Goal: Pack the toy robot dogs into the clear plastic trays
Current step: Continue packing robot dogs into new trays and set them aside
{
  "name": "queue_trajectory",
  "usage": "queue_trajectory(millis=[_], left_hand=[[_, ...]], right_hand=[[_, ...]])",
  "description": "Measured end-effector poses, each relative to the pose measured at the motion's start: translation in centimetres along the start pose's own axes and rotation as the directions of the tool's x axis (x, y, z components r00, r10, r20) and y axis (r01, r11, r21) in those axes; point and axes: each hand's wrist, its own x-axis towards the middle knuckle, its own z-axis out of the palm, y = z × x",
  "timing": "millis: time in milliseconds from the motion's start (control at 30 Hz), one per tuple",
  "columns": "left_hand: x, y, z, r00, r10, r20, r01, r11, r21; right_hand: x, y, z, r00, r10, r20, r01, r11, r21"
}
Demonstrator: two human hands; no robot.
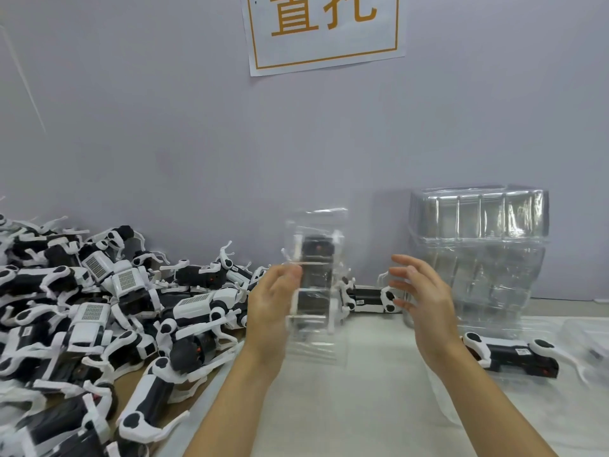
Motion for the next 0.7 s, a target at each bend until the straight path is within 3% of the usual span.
queue_trajectory(millis=[100, 200, 533, 700], left_hand=[[-0.3, -0.1, -0.7, 0.982, -0.18, 0.063, 0.19, 0.904, -0.384], [-0.6, -0.2, -0.9, 0.954, -0.284, 0.102, 0.293, 0.791, -0.538], [-0.8, -0.9, -1.0, 0.934, -0.322, 0.156, 0.349, 0.725, -0.594], [-0.8, -1.0, -1.1, 0.932, -0.316, 0.174, 0.355, 0.709, -0.61]], right_hand=[[-0.3, -0.1, 0.4, 0.998, 0.024, 0.061, -0.023, 1.0, -0.018], [-0.8, -0.7, 1.0, 0.984, 0.025, 0.177, -0.016, 0.999, -0.052], [-1.8, -1.1, 2.4, 0.887, 0.003, 0.462, 0.113, 0.968, -0.223], [-1.8, -1.1, 2.8, 0.905, -0.012, 0.426, 0.147, 0.947, -0.286]])
